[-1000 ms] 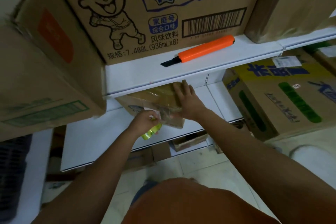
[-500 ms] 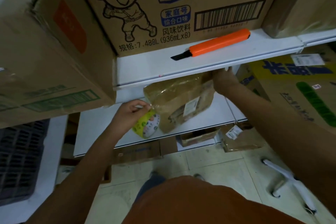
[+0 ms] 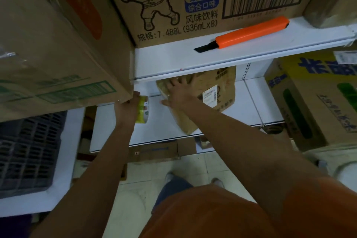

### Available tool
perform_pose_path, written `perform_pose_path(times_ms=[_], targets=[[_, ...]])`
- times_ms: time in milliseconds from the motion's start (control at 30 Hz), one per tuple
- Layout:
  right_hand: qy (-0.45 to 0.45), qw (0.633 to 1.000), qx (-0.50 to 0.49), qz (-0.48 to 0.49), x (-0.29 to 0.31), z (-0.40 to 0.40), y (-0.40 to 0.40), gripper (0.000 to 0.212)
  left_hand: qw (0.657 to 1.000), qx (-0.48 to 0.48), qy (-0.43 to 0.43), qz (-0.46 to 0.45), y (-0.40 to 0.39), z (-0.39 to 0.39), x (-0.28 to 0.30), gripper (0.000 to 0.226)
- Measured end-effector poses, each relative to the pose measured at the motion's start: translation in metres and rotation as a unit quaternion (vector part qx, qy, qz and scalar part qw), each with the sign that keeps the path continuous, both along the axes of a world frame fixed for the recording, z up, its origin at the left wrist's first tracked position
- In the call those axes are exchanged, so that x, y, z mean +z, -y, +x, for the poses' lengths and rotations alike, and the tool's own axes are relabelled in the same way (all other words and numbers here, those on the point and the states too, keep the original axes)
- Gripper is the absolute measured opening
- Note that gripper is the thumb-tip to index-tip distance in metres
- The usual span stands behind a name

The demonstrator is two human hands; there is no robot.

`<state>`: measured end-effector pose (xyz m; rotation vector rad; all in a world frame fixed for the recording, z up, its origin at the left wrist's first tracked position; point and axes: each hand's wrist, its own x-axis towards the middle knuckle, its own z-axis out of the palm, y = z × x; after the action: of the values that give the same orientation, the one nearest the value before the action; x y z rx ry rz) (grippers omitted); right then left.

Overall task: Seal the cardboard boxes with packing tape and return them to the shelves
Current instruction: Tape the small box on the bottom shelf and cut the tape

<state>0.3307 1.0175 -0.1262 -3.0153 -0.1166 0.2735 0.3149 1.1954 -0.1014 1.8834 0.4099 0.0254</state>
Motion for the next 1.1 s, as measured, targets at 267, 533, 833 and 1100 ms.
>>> perform_pose_path(times_ms=[267, 533, 833, 1100], targets=[[0.056, 0.994, 0.086, 0.036, -0.031, -0.029, 0.029, 0.068, 0.993, -0.085, -0.043, 0.067, -0.02, -0.014, -0.022, 0.015], [0.102, 0.979, 0.175, 0.03, -0.04, -0.104, 0.137, 0.067, 0.962, -0.264, -0.057, 0.042, 0.006, -0.031, -0.001, 0.009], [0.08, 0.987, 0.007, 0.138, -0.03, -0.148, 0.174, 0.088, 0.896, -0.44, -0.057, 0.012, 0.063, -0.049, 0.025, 0.003], [0.102, 0.981, -0.05, 0.154, -0.039, -0.14, 0.163, 0.074, 0.892, -0.447, -0.033, 0.066, 0.103, -0.051, 0.022, 0.006]])
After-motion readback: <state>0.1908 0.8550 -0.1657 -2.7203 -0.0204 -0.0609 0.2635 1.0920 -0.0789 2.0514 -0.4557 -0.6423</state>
